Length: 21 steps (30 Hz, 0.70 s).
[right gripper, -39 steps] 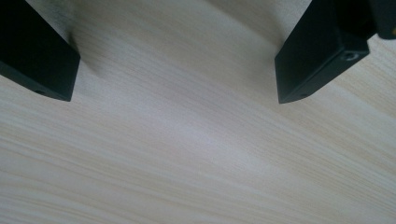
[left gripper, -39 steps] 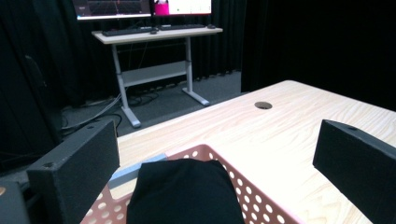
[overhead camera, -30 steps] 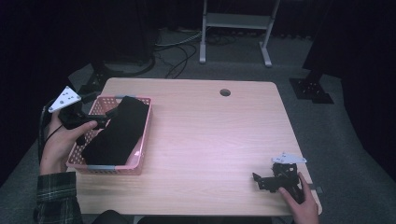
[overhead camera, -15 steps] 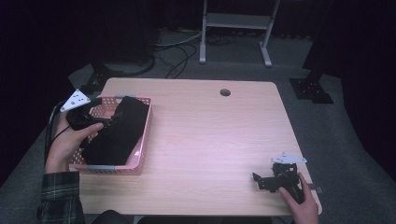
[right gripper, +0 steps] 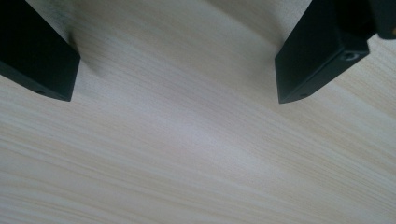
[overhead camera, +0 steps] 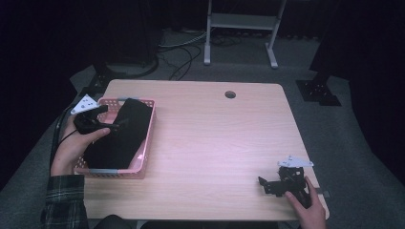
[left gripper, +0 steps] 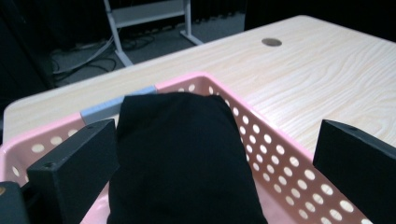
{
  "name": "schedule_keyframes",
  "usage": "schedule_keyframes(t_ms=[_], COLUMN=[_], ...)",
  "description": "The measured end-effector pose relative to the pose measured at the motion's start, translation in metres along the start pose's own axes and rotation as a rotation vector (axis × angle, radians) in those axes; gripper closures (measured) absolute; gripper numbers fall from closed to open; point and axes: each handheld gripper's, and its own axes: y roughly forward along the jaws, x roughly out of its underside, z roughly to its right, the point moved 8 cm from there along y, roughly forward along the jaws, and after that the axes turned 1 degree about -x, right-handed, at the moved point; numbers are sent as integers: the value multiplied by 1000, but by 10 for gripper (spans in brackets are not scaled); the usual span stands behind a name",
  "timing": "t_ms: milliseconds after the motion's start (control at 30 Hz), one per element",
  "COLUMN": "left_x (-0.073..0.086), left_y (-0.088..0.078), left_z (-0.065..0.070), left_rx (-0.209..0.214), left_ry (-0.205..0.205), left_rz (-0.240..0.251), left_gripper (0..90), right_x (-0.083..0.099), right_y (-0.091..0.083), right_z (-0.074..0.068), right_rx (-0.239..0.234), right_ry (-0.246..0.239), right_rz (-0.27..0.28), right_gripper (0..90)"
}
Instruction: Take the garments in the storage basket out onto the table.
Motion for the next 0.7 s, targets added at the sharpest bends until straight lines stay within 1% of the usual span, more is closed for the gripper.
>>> schedule_keyframes(t_ms=[200, 333, 700], left_x=[7, 10, 23], left_y=[5, 8, 19], left_z=[0, -2, -2], left_rx=[2, -10, -6], left_ry=[-8, -3, -5], left_rz=[-29, -53, -102], left_gripper=[0, 0, 0], right_x=[0, 0, 0], right_y=[0, 0, 0], right_z=[0, 0, 0], right_rx=[0, 0, 0], right_ry=[0, 0, 0], right_rz=[0, 0, 0], right_gripper=[0, 0, 0])
